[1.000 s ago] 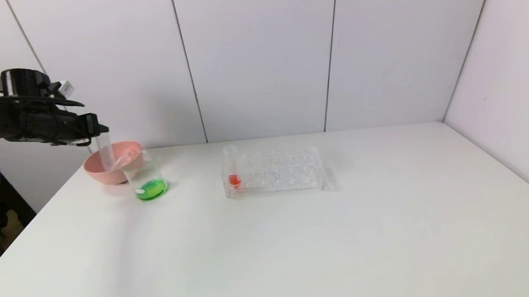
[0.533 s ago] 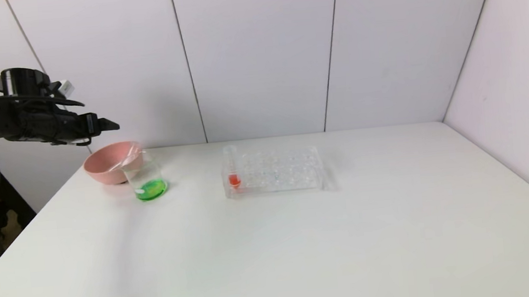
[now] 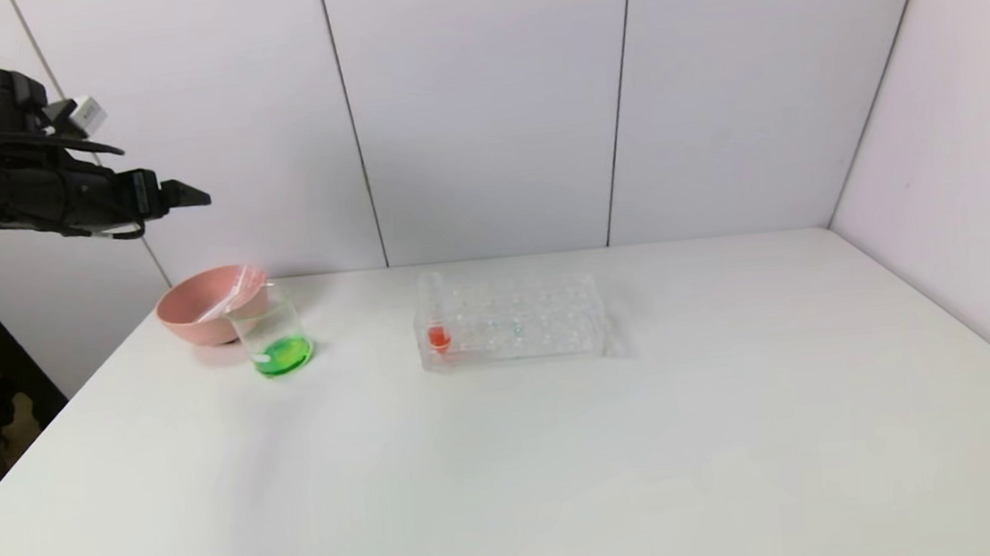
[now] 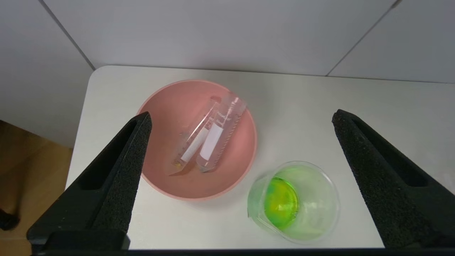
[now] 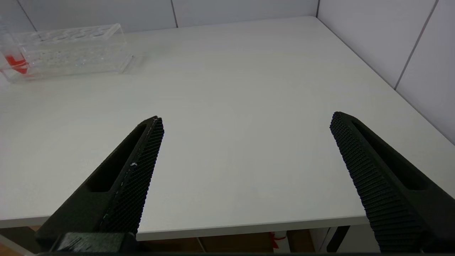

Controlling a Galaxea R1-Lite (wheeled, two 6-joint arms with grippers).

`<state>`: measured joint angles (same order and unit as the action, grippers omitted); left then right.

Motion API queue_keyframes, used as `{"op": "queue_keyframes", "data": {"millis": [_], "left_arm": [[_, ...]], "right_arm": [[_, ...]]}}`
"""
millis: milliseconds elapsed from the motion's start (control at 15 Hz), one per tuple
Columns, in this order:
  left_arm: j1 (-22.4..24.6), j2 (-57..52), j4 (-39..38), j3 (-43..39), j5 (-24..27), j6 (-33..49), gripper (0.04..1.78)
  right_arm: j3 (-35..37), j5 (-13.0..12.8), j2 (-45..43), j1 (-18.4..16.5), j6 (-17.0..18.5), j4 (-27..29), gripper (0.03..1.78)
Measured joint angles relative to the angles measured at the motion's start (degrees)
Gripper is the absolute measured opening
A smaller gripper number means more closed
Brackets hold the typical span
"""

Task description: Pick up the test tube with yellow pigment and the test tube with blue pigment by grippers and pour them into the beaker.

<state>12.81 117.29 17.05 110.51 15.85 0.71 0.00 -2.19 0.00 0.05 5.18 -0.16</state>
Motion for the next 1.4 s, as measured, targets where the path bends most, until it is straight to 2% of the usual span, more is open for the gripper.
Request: {"op": "queue_keyframes", "data": {"millis": [267,467,667,867,1133,1400], "left_arm": [[-3.64,-15.93,0.78,-7.64,1.27,0.00,1.76],[-9.18,-32.04,2.43,-15.08,1.78,-0.80,1.76],[-14.46,-50.48,7.22,-23.55,1.87,-4.72,1.76],[-17.10,-69.35,15.32,-30.55,1.43,-9.55,1.76],[-17.41,-91.38,27.37,-39.34,-3.95,-9.17,1.76],[-13.54,-104.36,30.51,-50.77,-6.14,-7.14,1.76]], "right_arm": [[0.00,0.00,0.00,0.05,0.00,0.00,1.71],[0.00,0.00,0.00,0.02,0.02,0.00,1.71],[0.00,0.00,0.00,0.02,0.02,0.00,1.71],[0.00,0.00,0.00,0.05,0.02,0.02,1.71],[0.00,0.00,0.00,0.00,0.00,0.02,1.71],[0.00,0.00,0.00,0.05,0.00,0.00,1.71]]}}
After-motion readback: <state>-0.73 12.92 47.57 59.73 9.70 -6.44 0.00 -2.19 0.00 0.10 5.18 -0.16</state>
